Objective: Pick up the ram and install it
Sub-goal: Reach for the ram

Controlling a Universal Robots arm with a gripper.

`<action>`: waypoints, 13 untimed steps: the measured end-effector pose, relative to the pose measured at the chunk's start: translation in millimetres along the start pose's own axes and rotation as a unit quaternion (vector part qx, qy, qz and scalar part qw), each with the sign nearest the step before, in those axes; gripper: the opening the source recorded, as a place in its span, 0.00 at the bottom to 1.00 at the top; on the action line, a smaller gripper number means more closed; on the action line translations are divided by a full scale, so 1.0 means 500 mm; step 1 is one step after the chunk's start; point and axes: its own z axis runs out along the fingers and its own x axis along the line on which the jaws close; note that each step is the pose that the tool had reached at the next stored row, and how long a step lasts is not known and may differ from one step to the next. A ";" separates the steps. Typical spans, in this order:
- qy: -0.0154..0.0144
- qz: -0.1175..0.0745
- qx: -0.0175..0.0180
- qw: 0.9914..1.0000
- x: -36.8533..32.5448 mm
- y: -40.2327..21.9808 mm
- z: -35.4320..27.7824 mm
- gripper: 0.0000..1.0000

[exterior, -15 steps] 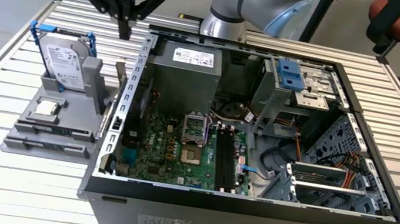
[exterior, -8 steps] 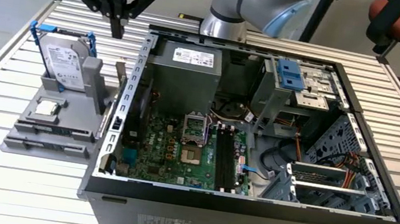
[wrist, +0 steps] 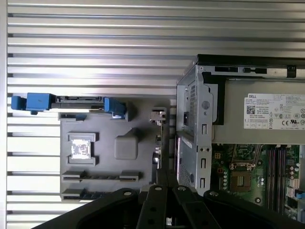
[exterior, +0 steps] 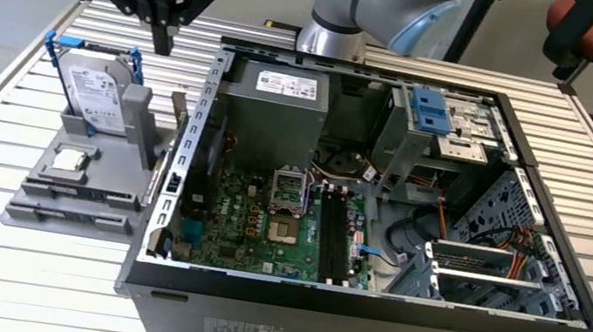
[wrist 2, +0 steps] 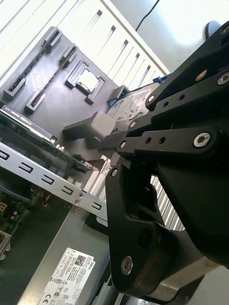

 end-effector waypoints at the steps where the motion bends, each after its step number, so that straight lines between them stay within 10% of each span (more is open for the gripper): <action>1: 0.000 0.000 0.000 1.000 0.003 0.000 0.000 0.00; 13: 0.000 -0.001 0.000 1.000 0.042 0.000 -0.001 0.00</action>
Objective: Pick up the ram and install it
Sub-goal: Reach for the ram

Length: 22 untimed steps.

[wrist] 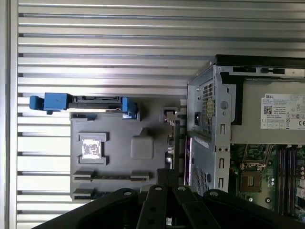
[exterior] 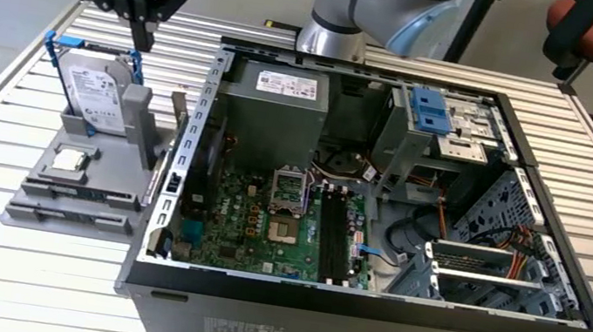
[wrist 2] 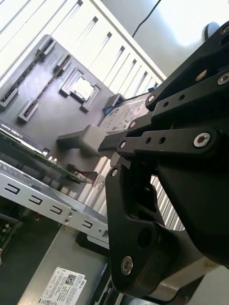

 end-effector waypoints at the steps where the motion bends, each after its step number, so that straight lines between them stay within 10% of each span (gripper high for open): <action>1: 0.000 0.000 0.000 1.000 0.003 0.000 0.000 0.00; 22: 0.000 0.000 0.000 1.000 0.080 0.001 -0.001 0.00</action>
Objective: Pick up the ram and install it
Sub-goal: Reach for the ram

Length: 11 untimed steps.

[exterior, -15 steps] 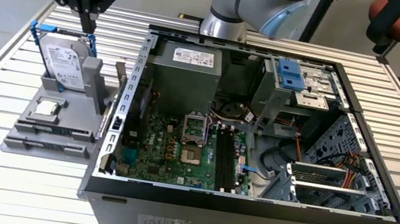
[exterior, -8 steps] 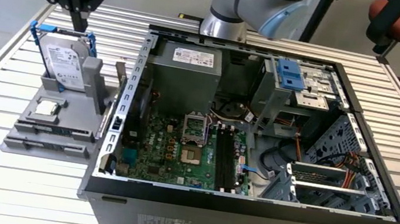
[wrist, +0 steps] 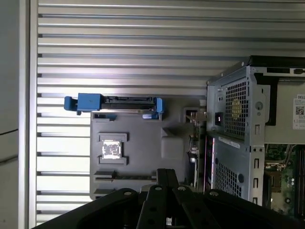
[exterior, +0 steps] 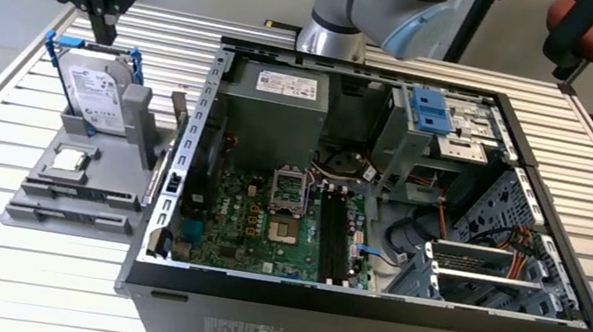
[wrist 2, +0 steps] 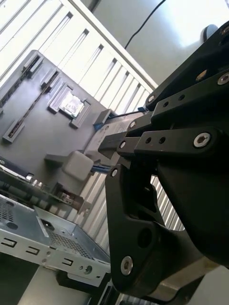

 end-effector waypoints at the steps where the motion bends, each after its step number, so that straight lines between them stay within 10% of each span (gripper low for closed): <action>1: 0.000 0.000 0.000 1.000 0.004 0.000 0.000 0.00; 11: 0.000 0.000 0.000 1.000 0.035 0.000 -0.001 0.00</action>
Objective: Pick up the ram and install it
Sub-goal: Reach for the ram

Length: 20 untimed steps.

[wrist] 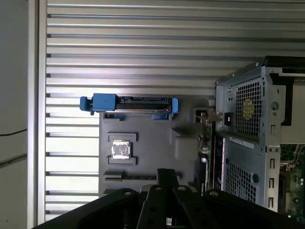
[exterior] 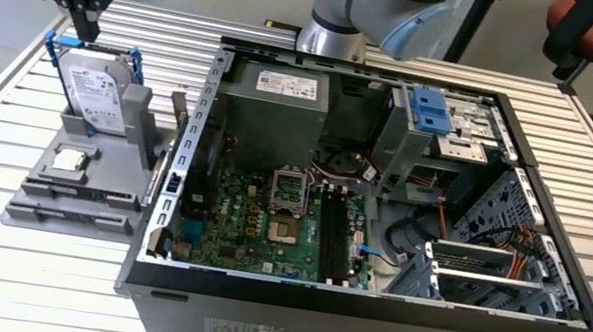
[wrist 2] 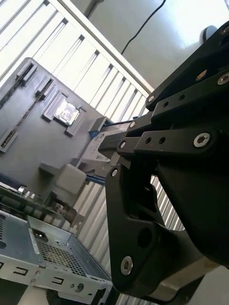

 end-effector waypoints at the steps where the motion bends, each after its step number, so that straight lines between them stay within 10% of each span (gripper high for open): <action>1: 0.000 0.000 0.000 1.000 0.003 0.000 0.000 0.00; 20: 0.000 0.003 0.000 1.000 0.032 -0.008 0.000 0.00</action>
